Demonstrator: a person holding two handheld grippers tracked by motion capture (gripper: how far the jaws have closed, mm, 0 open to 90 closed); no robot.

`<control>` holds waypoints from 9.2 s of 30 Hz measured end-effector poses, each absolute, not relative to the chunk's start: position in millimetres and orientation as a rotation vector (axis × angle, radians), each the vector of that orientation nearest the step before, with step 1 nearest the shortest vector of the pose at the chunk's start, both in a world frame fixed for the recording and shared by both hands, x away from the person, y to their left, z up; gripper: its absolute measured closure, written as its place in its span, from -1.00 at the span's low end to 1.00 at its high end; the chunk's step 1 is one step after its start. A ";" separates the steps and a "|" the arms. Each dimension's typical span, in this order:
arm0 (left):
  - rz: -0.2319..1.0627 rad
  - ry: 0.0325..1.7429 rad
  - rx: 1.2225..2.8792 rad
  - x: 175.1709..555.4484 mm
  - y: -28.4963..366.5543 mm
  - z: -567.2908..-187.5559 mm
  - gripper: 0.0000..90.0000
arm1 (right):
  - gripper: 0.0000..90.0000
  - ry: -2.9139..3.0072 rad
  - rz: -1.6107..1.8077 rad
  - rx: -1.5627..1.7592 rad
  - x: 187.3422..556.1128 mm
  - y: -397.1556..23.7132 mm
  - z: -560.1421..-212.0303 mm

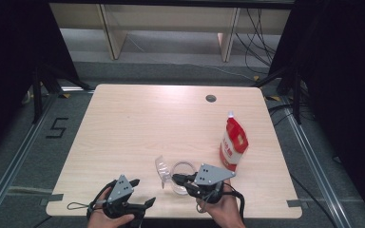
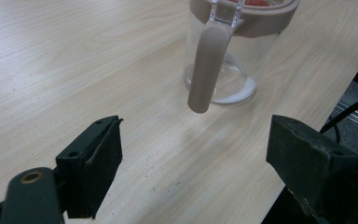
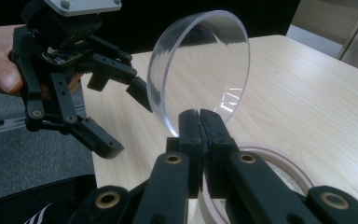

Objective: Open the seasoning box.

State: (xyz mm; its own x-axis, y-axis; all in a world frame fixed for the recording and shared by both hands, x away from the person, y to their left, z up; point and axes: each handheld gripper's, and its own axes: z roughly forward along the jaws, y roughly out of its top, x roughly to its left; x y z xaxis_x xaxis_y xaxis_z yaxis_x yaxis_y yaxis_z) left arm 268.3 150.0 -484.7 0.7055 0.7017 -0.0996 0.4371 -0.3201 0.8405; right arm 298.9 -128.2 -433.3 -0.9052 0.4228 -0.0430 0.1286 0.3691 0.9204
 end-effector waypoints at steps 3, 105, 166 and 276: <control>0.346 0.871 1.968 267.9 150.1 -484.7 -0.60 | 0.93 2.363 1.548 0.508 298.4 -129.9 -432.6; 0.314 0.858 1.995 269.4 147.8 -493.1 -0.62 | -0.50 1.962 1.226 1.165 341.4 -263.1 -477.5; 0.299 0.848 1.998 267.4 143.3 -495.9 -0.62 | -0.33 1.813 1.292 1.244 364.0 -246.8 -492.4; 0.295 0.830 2.010 267.8 141.2 -494.2 -0.61 | -0.52 1.853 1.497 0.998 328.7 -260.3 -510.2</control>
State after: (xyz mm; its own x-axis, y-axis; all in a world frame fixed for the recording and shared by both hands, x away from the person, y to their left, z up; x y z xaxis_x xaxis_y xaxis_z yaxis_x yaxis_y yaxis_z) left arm 267.8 141.2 -494.2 0.7451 0.6575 -0.1120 0.4396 -0.3578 0.8239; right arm 328.7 -260.3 -510.2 -0.5720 0.8196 0.0335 0.2045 0.1030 0.9734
